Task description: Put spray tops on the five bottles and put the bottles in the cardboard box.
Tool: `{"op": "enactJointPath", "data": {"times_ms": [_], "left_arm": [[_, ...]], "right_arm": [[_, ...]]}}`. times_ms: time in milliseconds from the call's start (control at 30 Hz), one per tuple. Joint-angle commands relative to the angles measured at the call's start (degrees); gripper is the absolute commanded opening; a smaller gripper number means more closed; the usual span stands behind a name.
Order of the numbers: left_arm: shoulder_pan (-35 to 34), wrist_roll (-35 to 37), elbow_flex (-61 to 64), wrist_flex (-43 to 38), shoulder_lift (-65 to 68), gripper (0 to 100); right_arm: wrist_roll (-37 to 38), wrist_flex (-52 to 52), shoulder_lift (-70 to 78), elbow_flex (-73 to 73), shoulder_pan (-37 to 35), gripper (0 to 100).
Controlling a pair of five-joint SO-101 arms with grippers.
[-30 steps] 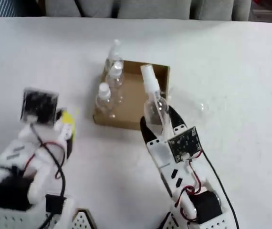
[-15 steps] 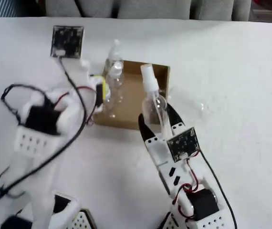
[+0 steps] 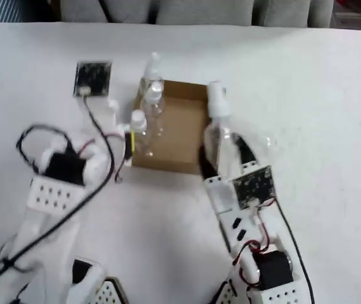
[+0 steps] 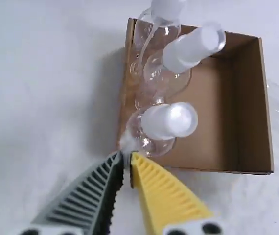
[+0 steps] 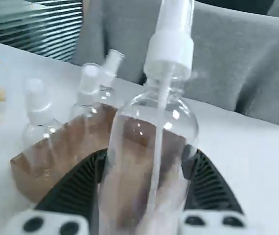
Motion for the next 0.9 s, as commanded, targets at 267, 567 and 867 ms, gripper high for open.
{"op": "enactJointPath", "data": {"times_ms": [267,567,867], "left_arm": [[-0.13,-7.3,32.0,-12.66,-30.37,4],[-0.22,-7.56,41.93,-12.66,-40.22,4],[-0.48,-7.38,38.51,-11.08,-40.92,4]], "right_arm": [[6.15,11.65,-0.48,-0.88,27.3,1.6],[6.07,12.26,-0.48,1.76,33.71,1.6],[1.58,5.58,-0.48,1.14,18.77,1.6]]}}
